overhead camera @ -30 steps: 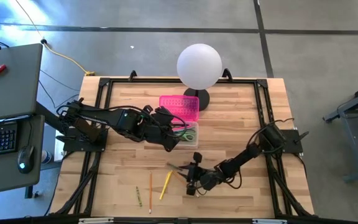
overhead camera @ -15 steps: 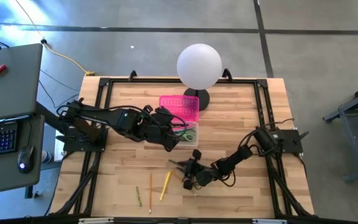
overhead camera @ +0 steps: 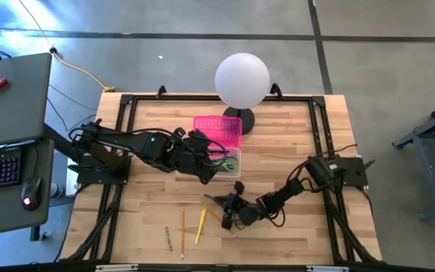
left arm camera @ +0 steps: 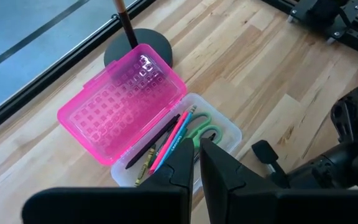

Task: Pick & place school supplies into a supply box
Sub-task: Put the dark green crayon into the pink supply box

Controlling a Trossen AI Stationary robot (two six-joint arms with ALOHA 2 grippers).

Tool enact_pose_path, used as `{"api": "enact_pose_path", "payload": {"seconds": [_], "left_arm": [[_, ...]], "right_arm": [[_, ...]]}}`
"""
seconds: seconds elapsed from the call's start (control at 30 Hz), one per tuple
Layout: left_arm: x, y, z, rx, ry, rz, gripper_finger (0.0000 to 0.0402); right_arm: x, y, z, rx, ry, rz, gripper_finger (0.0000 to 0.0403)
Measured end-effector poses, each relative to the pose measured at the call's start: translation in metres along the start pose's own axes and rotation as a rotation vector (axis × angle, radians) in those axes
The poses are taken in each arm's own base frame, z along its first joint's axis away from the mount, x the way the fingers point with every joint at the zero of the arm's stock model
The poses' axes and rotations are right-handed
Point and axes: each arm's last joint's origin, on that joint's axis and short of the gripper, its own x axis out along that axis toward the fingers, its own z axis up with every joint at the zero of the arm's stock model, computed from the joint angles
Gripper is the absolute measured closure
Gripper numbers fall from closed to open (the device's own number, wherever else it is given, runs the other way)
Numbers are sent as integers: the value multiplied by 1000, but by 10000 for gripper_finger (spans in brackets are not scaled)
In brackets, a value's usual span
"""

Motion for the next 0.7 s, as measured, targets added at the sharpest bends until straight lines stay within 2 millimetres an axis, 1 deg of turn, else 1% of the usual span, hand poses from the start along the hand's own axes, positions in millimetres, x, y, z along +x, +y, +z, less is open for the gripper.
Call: {"api": "enact_pose_path", "payload": {"seconds": [0.07, 0.17, 0.23, 0.3, 0.37, 0.43, 0.5, 0.53, 0.6, 0.7], "left_arm": [[0, 0, 0, 0, 0, 0, 341], [0, 0, 0, 0, 0, 0, 341], [0, 0, 0, -1, 0, -1, 341], [0, 0, 0, -2, 0, -1, 341], [0, 0, 0, -4, 0, -2, 341], [0, -1, 0, -7, -2, -5, 341], [0, -1, 1, -10, -4, -8, 341], [0, -1, 1, -11, -5, -9, 341], [0, -1, 1, -12, -5, -10, 341], [0, -1, 1, -16, -4, -12, 341]], "right_arm": [[2, -1, 1, -8, 3, 20, 392], [1, 0, 8, -18, 11, 66, 388], [-4, 2, 23, -31, -8, 88, 383], [-12, 5, 39, -105, -12, 102, 387], [-24, 4, 59, -198, -19, 94, 395], [-34, 2, 85, -229, -37, 97, 395], [-41, -8, 110, -225, -52, 42, 389], [-42, -15, 119, -230, -49, 6, 386], [-42, -30, 131, -274, -26, -61, 384], [-36, -52, 146, -305, 3, -106, 390]]}}
